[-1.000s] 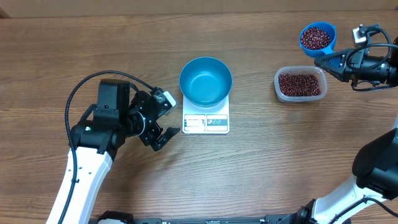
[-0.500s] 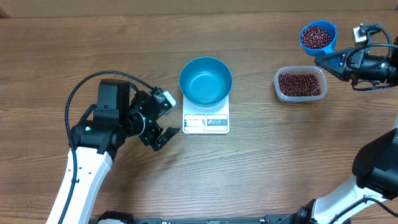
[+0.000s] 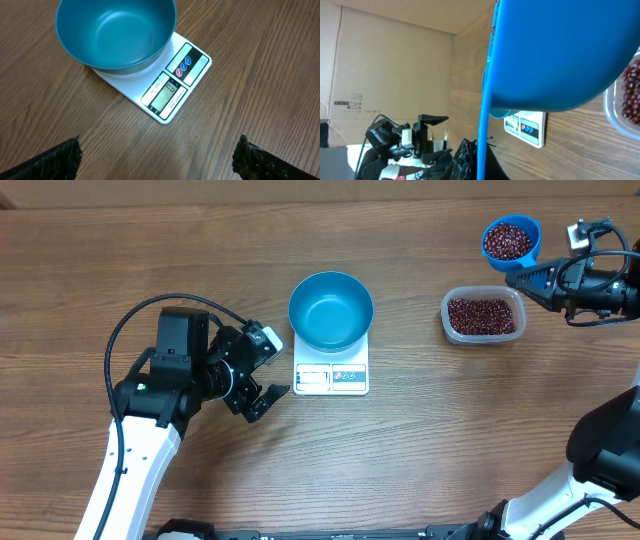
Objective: Scoop item into bowl and weigh 150g on scale
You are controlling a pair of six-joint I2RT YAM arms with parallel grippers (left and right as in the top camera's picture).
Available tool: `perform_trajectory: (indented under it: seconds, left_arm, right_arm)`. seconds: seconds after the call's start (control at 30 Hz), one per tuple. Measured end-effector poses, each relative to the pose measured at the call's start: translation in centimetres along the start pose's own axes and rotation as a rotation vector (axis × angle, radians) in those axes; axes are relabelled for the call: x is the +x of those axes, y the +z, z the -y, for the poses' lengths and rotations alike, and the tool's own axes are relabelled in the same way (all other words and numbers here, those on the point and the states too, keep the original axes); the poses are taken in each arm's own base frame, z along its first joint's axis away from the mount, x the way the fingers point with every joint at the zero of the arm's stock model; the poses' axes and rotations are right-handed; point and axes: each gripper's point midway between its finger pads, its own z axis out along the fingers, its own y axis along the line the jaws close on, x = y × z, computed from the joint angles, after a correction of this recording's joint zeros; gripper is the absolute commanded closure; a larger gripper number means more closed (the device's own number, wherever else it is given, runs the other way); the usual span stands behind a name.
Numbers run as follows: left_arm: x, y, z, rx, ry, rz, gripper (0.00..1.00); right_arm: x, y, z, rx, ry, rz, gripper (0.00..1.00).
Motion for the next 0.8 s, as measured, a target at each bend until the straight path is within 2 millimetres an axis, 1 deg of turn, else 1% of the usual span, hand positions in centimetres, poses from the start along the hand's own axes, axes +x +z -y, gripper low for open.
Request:
perform_trajectory:
  seconds: [0.33, 0.53, 0.8]
  left_arm:
    - [-0.04, 0.00, -0.03, -0.001, 0.001, 0.002, 0.00]
    - [-0.80, -0.02, -0.55, -0.021, 0.020, 0.031, 0.00]
    - [-0.86, -0.02, -0.50, -0.018, -0.008, 0.035, 0.00]
  right_arm:
    - [0.10, 0.00, 0.22, 0.012, 0.002, -0.005, 0.96]
    - [0.20, 0.00, 0.45, 0.026, 0.005, -0.011, 0.96]
    - [0.20, 0.00, 0.47, 0.027, 0.013, -0.011, 0.96]
